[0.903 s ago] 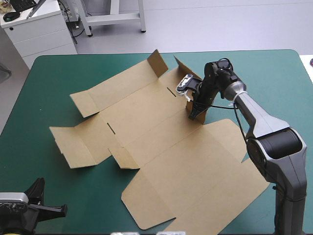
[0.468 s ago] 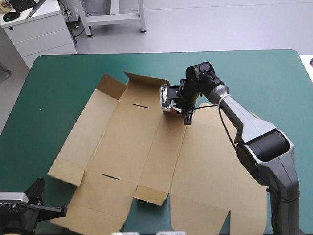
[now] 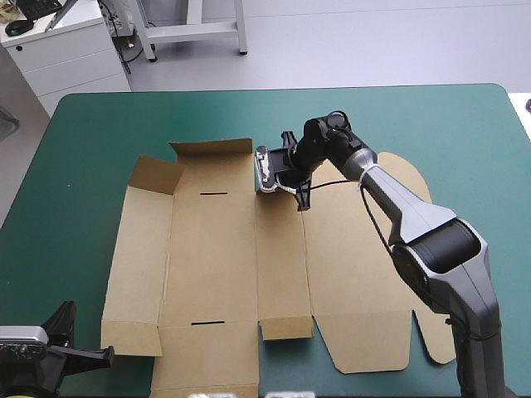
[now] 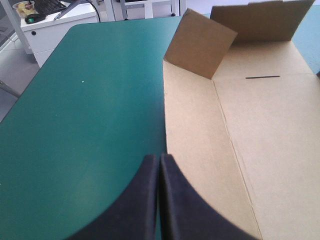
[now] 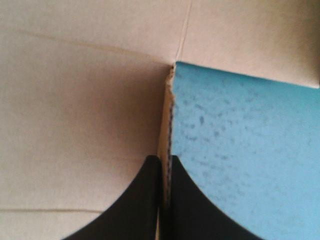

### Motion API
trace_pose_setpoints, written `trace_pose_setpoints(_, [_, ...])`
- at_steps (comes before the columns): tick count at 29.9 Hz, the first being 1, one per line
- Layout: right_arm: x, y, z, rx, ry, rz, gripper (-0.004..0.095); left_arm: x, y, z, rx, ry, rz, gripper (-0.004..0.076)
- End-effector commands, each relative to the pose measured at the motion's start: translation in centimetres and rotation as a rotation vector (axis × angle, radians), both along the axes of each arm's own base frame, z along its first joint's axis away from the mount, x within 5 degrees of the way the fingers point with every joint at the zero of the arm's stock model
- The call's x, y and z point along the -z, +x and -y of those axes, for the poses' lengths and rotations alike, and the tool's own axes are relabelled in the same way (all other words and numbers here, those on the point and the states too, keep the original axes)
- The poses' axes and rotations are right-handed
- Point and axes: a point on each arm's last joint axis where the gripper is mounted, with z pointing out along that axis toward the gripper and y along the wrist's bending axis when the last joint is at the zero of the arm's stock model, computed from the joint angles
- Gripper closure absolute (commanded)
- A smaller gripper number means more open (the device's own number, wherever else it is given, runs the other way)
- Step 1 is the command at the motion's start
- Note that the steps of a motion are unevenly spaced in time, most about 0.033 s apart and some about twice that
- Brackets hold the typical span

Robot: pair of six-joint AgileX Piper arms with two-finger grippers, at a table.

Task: Fold the box

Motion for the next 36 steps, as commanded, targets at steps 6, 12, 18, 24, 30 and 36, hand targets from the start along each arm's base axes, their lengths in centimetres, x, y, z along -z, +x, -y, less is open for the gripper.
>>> trace_pose_setpoints(6, [-4.2, -0.4, -0.2, 0.064, 0.147, 0.066, 0.0337, -1.6, -0.5, 0.0, 0.005, -0.004, 0.119, 0.0734])
trace_pose_setpoints(12, [-7.1, -0.7, 0.2, 0.201, 0.22, 0.049, 0.0227, -1.6, -0.5, 0.0, 0.005, -0.004, 0.119, 0.0734])
trace_pose_setpoints(18, [-10.6, -1.0, 1.3, 0.477, 0.312, 0.018, 0.0323, -1.6, -0.5, 0.0, 0.005, -0.004, 0.119, 0.0734])
trace_pose_setpoints(24, [-12.3, -0.6, 3.7, 0.842, 0.286, 0.05, 0.0827, -1.6, -0.5, 0.0, 0.004, -0.002, 0.119, 0.0734])
trace_pose_setpoints(30, [-12.6, 0.1, 5.6, 1.114, 0.366, 0.03, 0.0927, -1.6, -0.5, 0.0, 0.004, -0.002, 0.119, 0.0731])
trace_pose_setpoints(36, [-12.3, 0.1, 7.6, 1.223, 0.401, -0.138, 0.0927, -1.6, -0.5, 0.0, 0.004, -0.002, 0.119, 0.0603])
